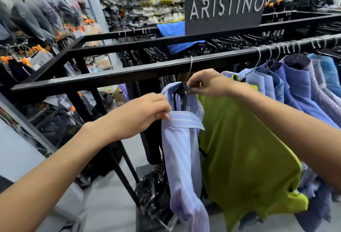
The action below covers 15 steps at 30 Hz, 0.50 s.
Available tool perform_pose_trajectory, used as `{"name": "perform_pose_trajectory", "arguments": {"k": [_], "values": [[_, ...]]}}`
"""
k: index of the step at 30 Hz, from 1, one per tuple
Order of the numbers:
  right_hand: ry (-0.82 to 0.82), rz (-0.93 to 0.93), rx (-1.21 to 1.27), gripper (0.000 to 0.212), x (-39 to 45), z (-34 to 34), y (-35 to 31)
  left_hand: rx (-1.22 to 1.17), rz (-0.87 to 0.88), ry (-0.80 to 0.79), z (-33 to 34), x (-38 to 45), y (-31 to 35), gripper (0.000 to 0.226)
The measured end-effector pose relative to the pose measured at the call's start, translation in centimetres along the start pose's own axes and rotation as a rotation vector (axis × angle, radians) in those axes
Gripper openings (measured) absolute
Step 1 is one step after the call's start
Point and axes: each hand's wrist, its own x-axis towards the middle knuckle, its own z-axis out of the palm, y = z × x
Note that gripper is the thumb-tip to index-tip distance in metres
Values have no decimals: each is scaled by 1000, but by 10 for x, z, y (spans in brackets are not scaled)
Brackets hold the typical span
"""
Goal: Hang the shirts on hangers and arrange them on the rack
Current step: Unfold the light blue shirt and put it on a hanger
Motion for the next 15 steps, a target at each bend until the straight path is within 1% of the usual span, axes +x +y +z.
{"name": "perform_pose_trajectory", "arguments": {"k": [1, 3, 5, 7, 8, 10, 12, 14, 15], "values": [[47, 34, -62, 11, 1, 0, 4, 15, 29, 13, 1, 1, 2, 11], [108, 94, -150, 19, 2, 0, 8, 41, 74, 27, -1, 2, 6, 14], [118, 57, -218, 22, 0, 2, 5, 37, 107, 23, -3, 2, 9, 15], [79, -26, -228, 22, -1, 6, 5, 12, 110, 5, -4, 1, 9, 10], [57, -54, -232, 22, -2, 7, 6, -3, 96, -1, -4, 0, 9, 11], [25, -64, -244, 19, -4, 7, 11, -31, 55, -9, -1, -1, 8, 17], [23, -67, -202, 12, -5, 5, 13, -56, 17, 11, 2, 0, 10, 17], [48, -101, -151, 21, -6, 4, 11, -57, 20, 21, 5, 4, 11, 20], [59, -122, -159, 21, -6, 3, 9, -40, 32, 16, 6, 5, 12, 23]]}}
